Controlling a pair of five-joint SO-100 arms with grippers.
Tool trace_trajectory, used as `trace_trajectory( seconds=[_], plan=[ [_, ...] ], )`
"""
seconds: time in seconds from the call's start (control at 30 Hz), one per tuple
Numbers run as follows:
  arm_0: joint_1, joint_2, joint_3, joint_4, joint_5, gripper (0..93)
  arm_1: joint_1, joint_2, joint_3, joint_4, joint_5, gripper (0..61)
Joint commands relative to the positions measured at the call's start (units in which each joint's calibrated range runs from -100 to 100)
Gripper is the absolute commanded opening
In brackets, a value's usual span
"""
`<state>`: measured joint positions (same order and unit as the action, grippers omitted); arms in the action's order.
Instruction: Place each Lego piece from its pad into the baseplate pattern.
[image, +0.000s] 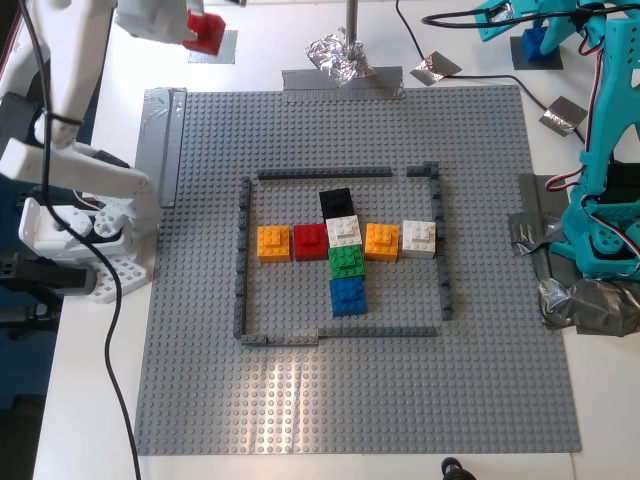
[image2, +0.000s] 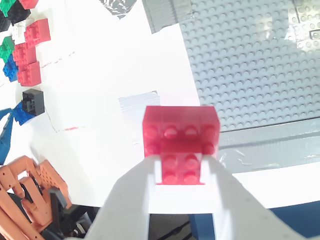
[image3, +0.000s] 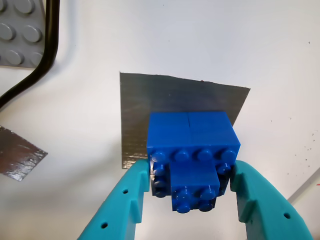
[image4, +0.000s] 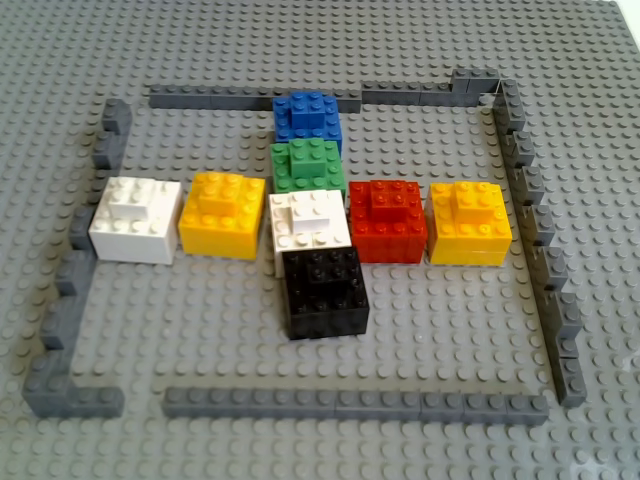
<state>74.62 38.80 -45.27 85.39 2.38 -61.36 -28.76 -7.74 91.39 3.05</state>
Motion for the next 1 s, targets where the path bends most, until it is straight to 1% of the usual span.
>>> trace_trajectory(
  seconds=[0.0, 0.1, 0.17, 0.27, 0.37, 0.53, 0.57, 0.63, 0.7, 0.77, 0.8, 0.97],
  plan=[
    [0.06, -1.37, -2.36, -0.04, 0.33, 0.8, 5.25, -6.44, 4.89, 0.96, 0.39, 0.2],
    [0.06, -1.55, -2.36, -0.04, 0.33, 1.0, 8.95, -8.58, 10.13, 1.12, 0.24, 0.2],
    [0.06, -2.75, -2.09, -0.04, 0.33, 6.3, 12.29, -10.13, 14.01, 1.20, 0.15, 0.2],
    [-0.01, -4.04, -0.19, -0.04, 0.33, 16.7, 17.00, -10.64, 17.71, 1.85, 0.05, 0.2],
    [-0.30, -4.72, -0.10, -0.04, 0.33, 16.7, 20.92, -10.64, 20.96, 1.77, -0.10, 0.2],
    [-0.45, -5.92, -0.10, -0.04, 1.16, 17.6, 27.38, -11.59, 25.84, -2.38, 0.00, 0.2],
    [-0.45, -5.92, -0.01, -0.04, 1.46, 18.4, 28.39, -11.50, 26.65, -3.27, -0.34, 0.2],
    [-0.08, -6.10, 1.25, -0.04, 1.94, 24.4, 31.08, -9.78, 28.19, -6.36, -2.39, 0.2],
    [0.06, -6.10, 1.34, -0.04, 2.04, 27.2, 32.38, -7.72, 28.37, -8.80, -3.62, 0.2],
    [0.06, -6.10, 1.34, -0.04, 2.04, 27.2, 33.25, -5.75, 28.28, -11.49, -4.40, 0.2],
    [0.06, -6.10, 1.34, -0.04, 2.09, 26.4, 33.76, -3.86, 27.65, -13.85, -5.37, 0.2],
    [-0.95, -6.27, 0.80, -0.04, 2.09, 26.0, 34.70, 0.69, 26.47, -18.73, -9.48, 0.2]
  ],
)
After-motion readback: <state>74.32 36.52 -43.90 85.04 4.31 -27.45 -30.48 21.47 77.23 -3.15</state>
